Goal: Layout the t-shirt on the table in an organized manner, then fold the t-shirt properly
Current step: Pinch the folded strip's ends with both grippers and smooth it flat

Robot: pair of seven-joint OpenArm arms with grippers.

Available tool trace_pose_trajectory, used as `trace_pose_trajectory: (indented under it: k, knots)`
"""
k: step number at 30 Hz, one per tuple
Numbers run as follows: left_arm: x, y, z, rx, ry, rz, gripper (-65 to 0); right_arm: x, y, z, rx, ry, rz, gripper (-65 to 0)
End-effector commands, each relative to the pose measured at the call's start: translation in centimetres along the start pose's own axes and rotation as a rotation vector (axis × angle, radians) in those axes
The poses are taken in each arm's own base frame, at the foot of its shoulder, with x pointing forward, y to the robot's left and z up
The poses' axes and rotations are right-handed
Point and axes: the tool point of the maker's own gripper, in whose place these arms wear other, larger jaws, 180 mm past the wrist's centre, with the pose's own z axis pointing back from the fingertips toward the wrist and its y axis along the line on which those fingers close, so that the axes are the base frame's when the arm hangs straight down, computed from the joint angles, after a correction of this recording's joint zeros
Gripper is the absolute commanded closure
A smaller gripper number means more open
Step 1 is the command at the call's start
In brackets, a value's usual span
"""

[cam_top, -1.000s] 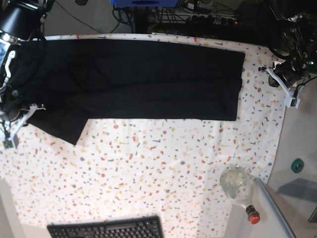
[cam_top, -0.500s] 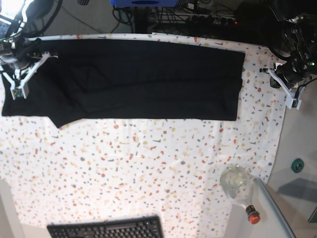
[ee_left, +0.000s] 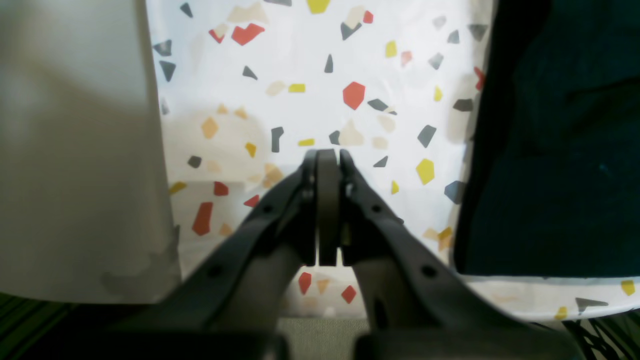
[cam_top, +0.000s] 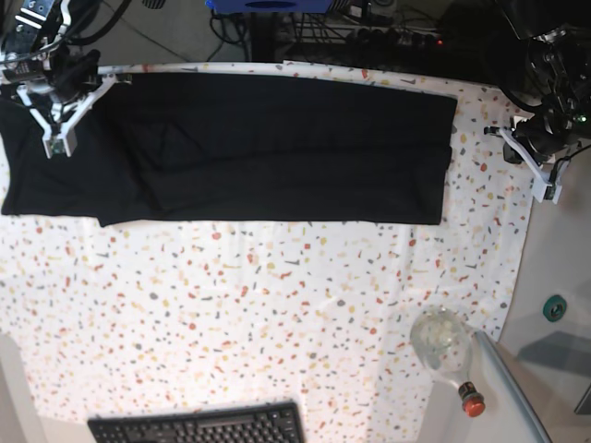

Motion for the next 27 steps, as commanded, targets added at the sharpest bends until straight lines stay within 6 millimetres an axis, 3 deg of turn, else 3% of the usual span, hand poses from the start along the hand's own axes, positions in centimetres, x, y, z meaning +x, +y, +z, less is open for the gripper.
trace_pose_trajectory:
  k: [1,5,7,11,13,14,17,19,21,27]
  knots:
    - [1.4,0.7,0.6,0.011,-0.042,-0.016,0.0,0.5,-0.1,0.2,-0.002,-0.015,0.000,0.0]
    - [1.4,0.7,0.6,0.010,-0.042,-0.017,0.0,0.3,1.2,0.1,0.041,0.018,0.013,0.0]
    - [1.4,0.6,0.5,0.009,-0.041,-0.020,0.0,1.2,1.6,0.7,0.063,-0.011,0.007,0.0]
    - [1.2,0.5,0.5,0.007,-0.038,-0.022,0.0,2.8,1.9,2.5,0.074,-0.077,0.017,-18.9]
    - [1.1,0.3,0.5,0.004,-0.033,-0.025,0.0,4.1,1.5,3.3,0.056,-0.116,0.030,-22.2]
    - [1.0,0.3,0.4,0.003,-0.033,-0.024,0.0,5.4,1.0,3.5,0.041,-0.155,0.030,-22.2]
    - [1.0,0.2,0.4,0.001,-0.032,-0.023,0.0,9.3,-3.2,3.6,-0.038,-0.259,0.006,-21.8]
    - [0.9,0.0,0.3,-0.003,-0.029,-0.025,0.0,11.7,-6.3,2.5,-0.080,-0.294,-0.016,-15.5]
    - [0.5,-0.9,0.0,-0.024,-0.012,-0.052,0.0,13.3,-9.2,0.7,-0.110,-0.274,-0.021,0.0]
    - [0.1,-1.4,0.2,-0.027,-0.002,-0.076,0.0,14.9,-13.9,-5.1,-0.094,-0.198,-0.104,0.0]
